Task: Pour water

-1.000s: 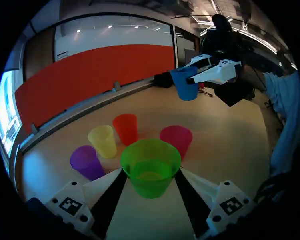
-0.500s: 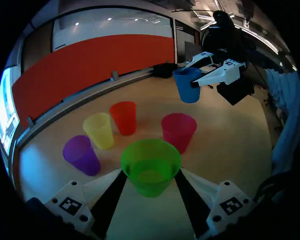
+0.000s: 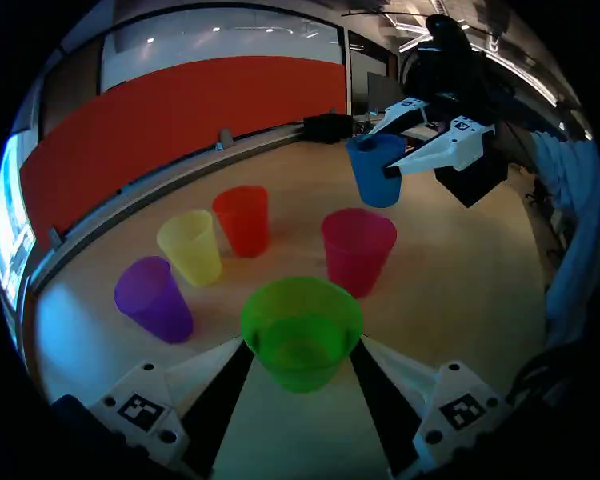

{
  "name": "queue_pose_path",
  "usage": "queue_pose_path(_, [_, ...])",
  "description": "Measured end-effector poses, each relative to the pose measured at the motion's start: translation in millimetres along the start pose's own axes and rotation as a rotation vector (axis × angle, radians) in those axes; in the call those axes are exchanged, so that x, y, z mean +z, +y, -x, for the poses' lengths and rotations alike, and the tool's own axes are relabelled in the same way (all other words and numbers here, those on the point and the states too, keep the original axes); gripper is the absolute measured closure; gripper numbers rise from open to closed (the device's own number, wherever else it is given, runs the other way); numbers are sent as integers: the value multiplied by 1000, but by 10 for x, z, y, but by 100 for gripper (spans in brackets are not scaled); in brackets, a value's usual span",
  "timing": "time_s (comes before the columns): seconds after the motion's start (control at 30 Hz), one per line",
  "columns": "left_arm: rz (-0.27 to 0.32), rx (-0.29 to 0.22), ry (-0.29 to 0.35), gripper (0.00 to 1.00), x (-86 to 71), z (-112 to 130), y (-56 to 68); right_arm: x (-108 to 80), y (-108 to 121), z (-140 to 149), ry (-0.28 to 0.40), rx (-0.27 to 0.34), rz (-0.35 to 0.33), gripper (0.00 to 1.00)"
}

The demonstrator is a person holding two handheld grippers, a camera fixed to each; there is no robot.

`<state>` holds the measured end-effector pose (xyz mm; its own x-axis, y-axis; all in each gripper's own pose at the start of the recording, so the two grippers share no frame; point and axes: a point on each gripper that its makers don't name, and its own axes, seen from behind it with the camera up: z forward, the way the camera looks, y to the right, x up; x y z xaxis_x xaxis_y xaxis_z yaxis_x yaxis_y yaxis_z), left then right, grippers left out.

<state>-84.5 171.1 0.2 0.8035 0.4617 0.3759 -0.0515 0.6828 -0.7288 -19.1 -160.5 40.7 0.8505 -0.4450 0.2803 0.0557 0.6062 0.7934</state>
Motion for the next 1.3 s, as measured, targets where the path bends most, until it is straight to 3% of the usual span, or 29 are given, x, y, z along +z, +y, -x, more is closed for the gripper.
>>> queue_pose_path(0.73, [-5,-3,-11,17,-7,128,-29,125,-54,227,-41,-8,-3,8])
queue_pose_path(0.8, [-4,-3,-15,16,-15,141,-29,136,-65,248,-44,-7,-4,8])
queue_pose_path(0.93, [4,-9,-23,4,-34,151,-11,167,-80,280,-49,-4,-5,8])
queue_pose_path(1.3, [-12,-21,-36,4,-114,276,-35,248,-98,432,-68,9,-5,8])
